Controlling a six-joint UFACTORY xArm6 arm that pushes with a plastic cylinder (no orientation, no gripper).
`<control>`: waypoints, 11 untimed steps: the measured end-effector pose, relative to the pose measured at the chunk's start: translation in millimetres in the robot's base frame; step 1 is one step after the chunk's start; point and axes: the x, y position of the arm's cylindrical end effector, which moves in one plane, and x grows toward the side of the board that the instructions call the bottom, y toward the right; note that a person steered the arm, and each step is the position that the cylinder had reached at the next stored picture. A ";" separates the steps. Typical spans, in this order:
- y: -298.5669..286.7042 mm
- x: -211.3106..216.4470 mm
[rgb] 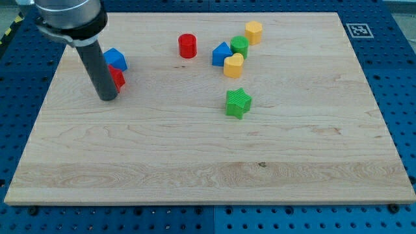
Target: Push the yellow heart into the blue triangle
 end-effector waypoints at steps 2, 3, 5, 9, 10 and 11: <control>49.6 6.2; 108.6 4.6; 200.8 0.8; 240.1 -84.4; 240.0 -94.6; 229.2 -103.3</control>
